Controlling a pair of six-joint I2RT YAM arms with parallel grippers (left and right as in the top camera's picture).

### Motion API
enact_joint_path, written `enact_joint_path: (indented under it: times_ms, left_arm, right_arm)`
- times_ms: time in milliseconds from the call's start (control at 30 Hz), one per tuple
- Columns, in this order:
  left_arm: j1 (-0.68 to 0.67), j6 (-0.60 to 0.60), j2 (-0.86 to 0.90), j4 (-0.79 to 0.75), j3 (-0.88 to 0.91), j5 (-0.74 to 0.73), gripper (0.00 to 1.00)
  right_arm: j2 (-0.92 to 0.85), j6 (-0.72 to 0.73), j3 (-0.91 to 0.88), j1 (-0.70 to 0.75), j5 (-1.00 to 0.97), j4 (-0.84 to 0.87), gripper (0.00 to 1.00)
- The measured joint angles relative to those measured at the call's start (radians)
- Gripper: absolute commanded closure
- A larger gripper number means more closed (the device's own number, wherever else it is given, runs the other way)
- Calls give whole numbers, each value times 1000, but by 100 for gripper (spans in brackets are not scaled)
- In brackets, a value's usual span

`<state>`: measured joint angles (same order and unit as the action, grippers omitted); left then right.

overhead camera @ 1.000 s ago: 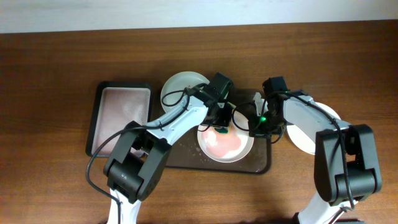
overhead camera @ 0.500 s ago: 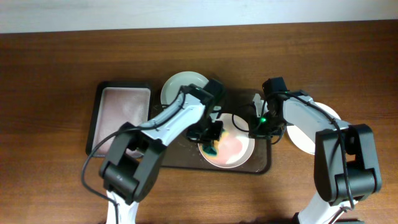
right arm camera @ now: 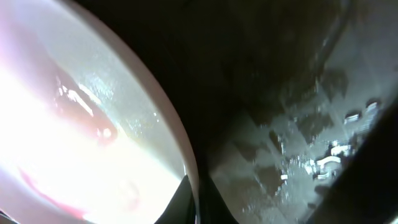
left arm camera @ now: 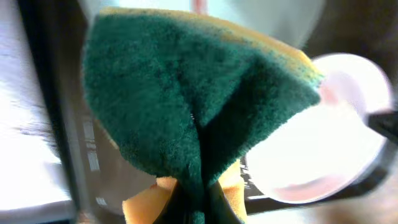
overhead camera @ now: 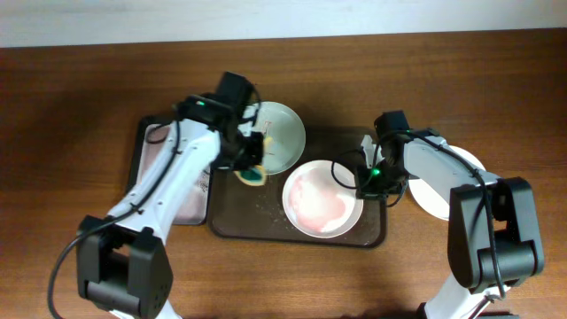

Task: Clean dirty plates on tray and stack at the side

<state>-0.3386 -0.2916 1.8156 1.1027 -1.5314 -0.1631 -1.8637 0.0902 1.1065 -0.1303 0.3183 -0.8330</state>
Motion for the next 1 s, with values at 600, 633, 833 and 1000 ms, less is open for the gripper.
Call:
enact_joint_path:
  times_ms: [600, 633, 833, 1000]
  left_arm:
    - [347, 264, 0, -268, 219, 115, 100]
    - [362, 277, 0, -301, 241, 115, 100]
    - [403, 306, 0, -372, 312, 115, 79]
    - [403, 323, 0, -373, 320, 104, 32]
  right_arm:
    - [276, 33, 122, -209, -611, -90, 96]
    - [277, 35, 122, -235, -660, -82, 96]
    - [277, 44, 122, -347, -901, -51, 96]
    - [277, 69, 122, -445, -1090, -43, 96]
